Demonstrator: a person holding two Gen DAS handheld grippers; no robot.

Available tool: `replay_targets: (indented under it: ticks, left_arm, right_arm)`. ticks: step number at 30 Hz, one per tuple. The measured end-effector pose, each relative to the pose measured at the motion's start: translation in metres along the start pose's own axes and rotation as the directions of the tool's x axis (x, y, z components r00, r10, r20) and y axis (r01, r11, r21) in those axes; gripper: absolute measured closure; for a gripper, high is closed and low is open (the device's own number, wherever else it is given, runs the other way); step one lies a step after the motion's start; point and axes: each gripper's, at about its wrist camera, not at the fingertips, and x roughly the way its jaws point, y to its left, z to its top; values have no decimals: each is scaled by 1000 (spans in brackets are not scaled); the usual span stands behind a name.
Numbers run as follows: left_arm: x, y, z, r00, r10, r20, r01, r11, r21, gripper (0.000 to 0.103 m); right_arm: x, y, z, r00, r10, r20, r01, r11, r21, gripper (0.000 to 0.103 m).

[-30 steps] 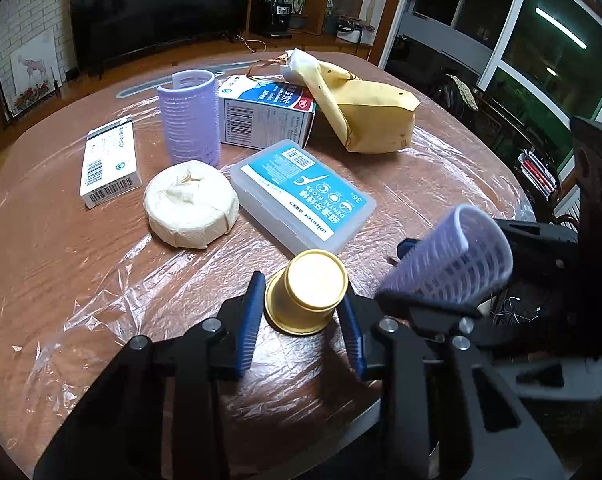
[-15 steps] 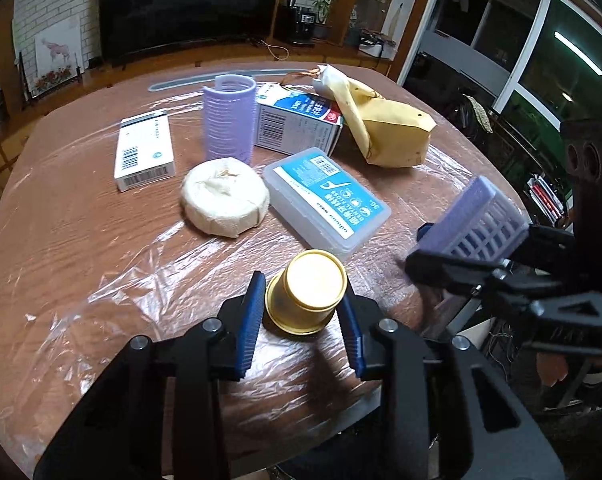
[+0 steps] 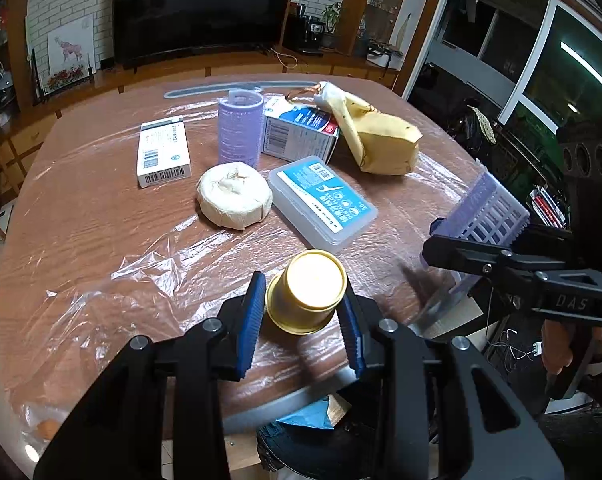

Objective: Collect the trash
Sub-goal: 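Carry the purple roller and yellow cup over the trash bin with both tools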

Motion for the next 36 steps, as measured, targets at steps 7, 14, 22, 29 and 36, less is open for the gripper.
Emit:
replay_targets:
  ticks: [7,14,22,29,36]
  left_arm:
    - [-15,-7,-6,1000,2,16,-2,1000,4,66]
    - [-24,-16,-18,1000,7,9,-7,1000,16,66]
    - [-27,-30,-37,1000,-1,-18,2,1000,22,66]
    - [-28,-40,-52,999,-15,-43,16,1000,27,66]
    - [-22,-48,-65,997,-21,-76,24,999,40,66]
  right_arm:
    - [-17,2,-6,1000,13,-5,-13,1000,-20,67]
    - [-30,6,-19,999,27,-22,-28,999,-35,67]
    - [-38,7,-38,998,31,-58,-35,998,-55,67]
    - [-39,9,-54,995,35,-97,-41,997,-67,67]
    - [-33,12,-69,991,19,-135,-30,996,-78,67]
